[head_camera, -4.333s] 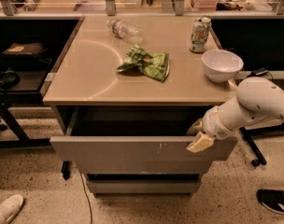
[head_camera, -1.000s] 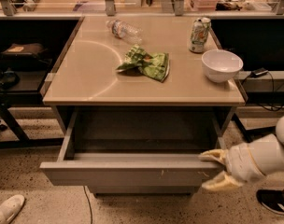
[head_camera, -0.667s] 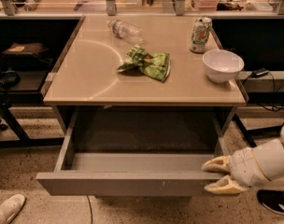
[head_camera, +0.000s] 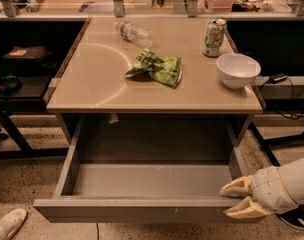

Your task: Open top drawer

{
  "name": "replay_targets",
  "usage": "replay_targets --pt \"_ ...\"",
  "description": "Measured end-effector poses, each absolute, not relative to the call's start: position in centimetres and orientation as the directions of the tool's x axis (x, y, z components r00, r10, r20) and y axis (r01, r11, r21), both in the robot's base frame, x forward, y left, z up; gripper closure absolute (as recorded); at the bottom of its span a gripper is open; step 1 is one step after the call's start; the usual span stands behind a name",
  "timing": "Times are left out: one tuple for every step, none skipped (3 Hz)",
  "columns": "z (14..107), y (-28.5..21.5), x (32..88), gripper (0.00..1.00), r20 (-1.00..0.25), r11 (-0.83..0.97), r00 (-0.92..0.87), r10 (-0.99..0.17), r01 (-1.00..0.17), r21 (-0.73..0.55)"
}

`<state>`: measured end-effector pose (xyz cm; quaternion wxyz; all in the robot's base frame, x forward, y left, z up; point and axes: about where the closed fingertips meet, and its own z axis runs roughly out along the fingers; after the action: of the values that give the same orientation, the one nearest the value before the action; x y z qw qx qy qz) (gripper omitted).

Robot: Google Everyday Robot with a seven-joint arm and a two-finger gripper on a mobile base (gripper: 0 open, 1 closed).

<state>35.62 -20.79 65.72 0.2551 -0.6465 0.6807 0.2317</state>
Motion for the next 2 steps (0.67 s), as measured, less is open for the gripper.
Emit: replay_targets --pt "65.72 -20.79 35.62 0.82 -0.647 0.057 -0.034 -0.762 -0.998 -0.014" --pt "65.72 -20.79 35.62 0.59 -0.647 0.057 -0.034 -0.762 -0.998 -0.014"
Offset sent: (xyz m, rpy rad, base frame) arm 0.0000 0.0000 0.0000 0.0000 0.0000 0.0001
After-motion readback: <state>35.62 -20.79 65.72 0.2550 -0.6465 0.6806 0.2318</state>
